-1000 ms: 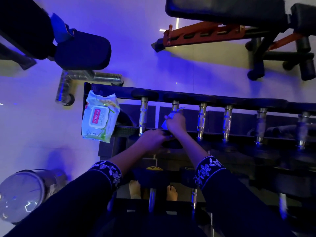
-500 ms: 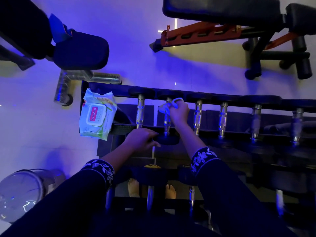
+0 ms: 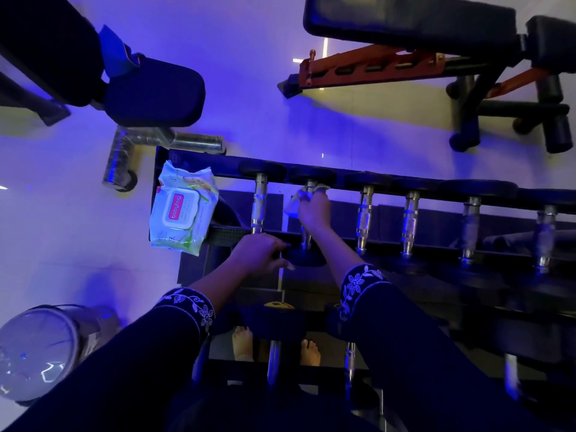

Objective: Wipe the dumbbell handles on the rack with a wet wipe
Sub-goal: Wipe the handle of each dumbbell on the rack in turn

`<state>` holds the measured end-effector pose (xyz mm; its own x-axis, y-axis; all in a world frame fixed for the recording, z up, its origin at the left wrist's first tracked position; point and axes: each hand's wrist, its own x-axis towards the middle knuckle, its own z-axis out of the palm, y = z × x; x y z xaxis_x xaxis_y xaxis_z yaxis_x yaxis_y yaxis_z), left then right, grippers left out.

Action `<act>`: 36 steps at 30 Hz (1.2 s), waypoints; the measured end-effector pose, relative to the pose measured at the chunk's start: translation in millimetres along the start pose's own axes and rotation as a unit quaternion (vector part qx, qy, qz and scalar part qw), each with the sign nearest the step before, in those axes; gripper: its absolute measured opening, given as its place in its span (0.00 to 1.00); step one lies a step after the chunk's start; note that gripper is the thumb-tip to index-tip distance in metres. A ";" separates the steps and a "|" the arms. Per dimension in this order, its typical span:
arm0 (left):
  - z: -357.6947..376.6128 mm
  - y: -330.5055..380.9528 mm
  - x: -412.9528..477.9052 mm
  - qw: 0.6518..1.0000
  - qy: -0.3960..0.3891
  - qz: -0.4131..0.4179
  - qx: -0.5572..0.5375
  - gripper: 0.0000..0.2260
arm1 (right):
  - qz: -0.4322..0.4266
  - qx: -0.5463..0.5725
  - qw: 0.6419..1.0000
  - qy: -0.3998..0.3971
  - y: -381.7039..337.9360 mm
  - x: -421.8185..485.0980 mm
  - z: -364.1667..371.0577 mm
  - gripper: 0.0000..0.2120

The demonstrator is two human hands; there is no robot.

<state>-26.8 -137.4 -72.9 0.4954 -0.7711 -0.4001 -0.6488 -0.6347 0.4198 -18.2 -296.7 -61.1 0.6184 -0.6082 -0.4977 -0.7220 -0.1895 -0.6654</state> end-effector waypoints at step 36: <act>3.8 -4.7 1.5 1.000 0.005 0.011 0.015 0.28 | 0.046 0.156 0.981 -0.107 53.1 -10.1 -34.4 0.09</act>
<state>-25.2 -135.4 -78.6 0.4862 -0.7850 -0.3838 -0.6760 -0.6163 0.4041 -73.4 -327.1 -72.3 0.6309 -0.4291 -0.6464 -0.6676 0.1241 -0.7341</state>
